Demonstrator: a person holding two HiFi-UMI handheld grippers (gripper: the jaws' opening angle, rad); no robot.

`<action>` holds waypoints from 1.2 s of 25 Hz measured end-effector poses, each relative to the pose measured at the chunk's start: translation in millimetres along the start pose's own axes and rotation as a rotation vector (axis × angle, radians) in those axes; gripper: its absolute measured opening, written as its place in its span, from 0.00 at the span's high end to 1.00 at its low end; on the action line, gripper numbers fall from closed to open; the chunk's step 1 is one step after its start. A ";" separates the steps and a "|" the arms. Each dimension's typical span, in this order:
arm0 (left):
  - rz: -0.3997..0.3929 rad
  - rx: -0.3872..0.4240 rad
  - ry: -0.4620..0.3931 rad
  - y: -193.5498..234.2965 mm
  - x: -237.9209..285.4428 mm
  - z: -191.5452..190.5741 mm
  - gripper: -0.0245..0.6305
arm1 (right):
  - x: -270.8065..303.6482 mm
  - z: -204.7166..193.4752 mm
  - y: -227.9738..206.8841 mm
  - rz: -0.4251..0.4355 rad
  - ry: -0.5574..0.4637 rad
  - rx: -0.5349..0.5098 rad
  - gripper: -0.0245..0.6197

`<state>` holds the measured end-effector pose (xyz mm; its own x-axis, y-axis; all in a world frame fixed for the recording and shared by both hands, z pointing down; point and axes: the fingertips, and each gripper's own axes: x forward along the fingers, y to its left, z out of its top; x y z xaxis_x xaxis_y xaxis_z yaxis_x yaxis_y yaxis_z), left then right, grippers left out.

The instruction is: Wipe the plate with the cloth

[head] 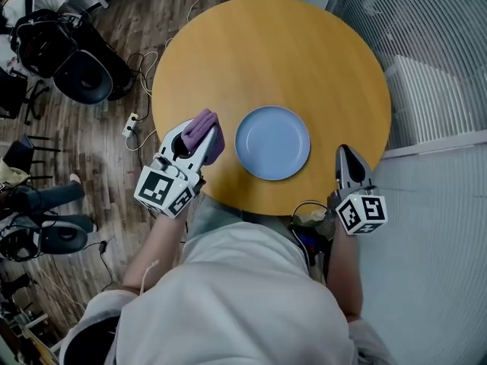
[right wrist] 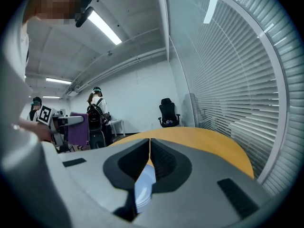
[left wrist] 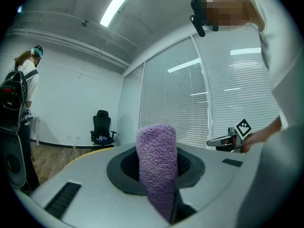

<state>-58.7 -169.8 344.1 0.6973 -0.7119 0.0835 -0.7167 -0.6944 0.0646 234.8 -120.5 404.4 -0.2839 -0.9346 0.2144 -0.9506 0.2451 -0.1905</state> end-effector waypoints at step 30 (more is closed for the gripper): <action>0.035 -0.050 0.071 18.4 25.2 -40.1 0.83 | 125.7 -209.2 -14.3 0.207 0.734 0.211 0.56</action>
<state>-54.8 -196.3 387.3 0.6703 -0.7254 0.1567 -0.7417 -0.6617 0.1094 186.4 -187.5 634.6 -0.5324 -0.4481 0.7182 -0.8464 0.2725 -0.4575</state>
